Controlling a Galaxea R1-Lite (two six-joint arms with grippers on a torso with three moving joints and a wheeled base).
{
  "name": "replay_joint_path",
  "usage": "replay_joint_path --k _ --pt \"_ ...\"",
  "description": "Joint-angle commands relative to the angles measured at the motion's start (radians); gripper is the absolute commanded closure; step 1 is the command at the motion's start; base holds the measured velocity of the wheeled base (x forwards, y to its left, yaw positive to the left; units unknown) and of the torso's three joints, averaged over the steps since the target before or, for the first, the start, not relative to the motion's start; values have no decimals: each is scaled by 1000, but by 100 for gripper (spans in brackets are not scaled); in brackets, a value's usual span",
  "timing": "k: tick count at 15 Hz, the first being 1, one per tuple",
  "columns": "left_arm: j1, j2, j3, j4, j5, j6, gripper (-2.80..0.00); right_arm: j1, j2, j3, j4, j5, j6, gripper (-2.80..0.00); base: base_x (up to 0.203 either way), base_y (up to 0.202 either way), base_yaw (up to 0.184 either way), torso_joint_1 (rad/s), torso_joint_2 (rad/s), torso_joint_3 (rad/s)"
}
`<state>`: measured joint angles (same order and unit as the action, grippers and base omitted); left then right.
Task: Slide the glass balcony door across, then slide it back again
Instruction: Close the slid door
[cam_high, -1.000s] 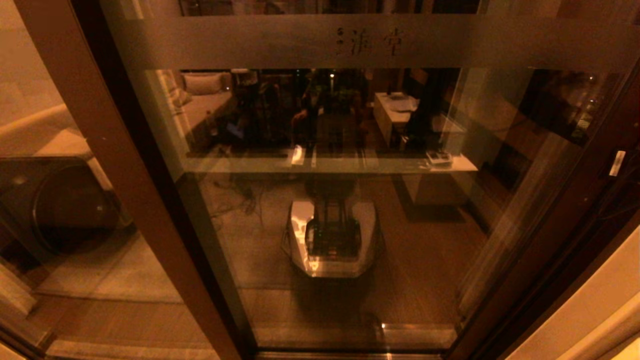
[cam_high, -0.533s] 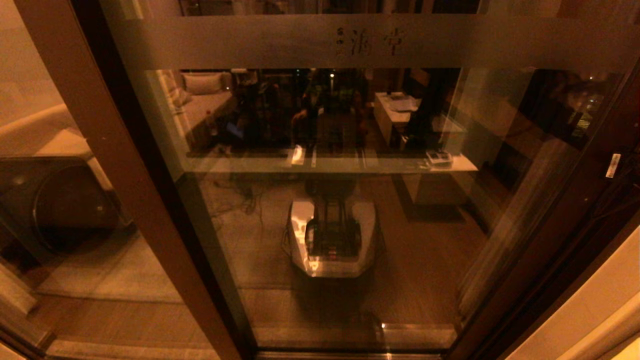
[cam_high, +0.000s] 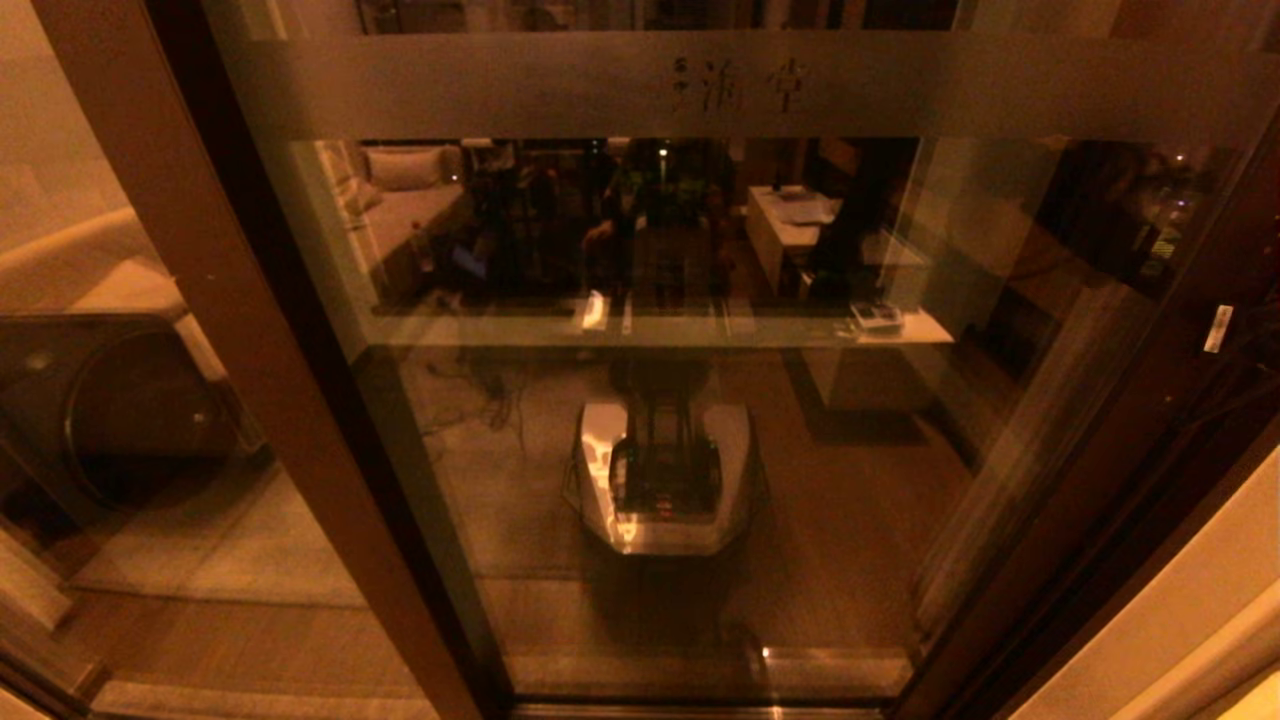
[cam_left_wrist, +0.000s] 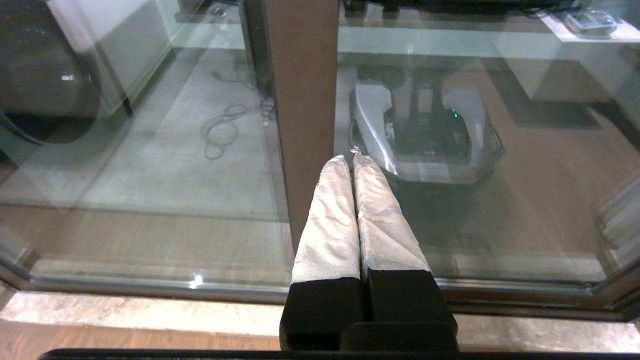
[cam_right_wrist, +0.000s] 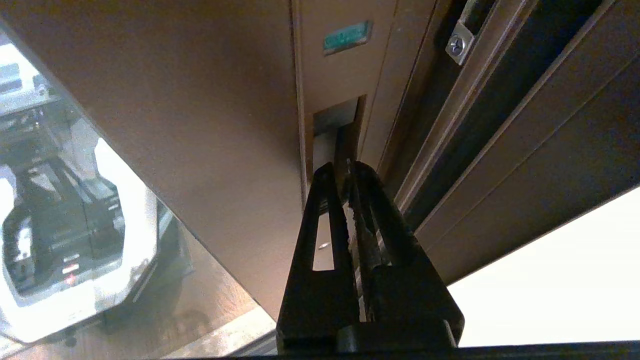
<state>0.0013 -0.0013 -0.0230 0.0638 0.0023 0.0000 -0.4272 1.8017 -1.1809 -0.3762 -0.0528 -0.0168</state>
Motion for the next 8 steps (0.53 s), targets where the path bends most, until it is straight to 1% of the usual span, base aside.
replay_joint_path --k 1,8 --pt "0 0 0 1 1 0 0 -1 18 -13 -8 -2 0 0 0 0 0 0 0 0" --pt "0 0 0 1 1 0 0 -2 34 -20 -12 -12 0 0 0 0 0 0 0 0"
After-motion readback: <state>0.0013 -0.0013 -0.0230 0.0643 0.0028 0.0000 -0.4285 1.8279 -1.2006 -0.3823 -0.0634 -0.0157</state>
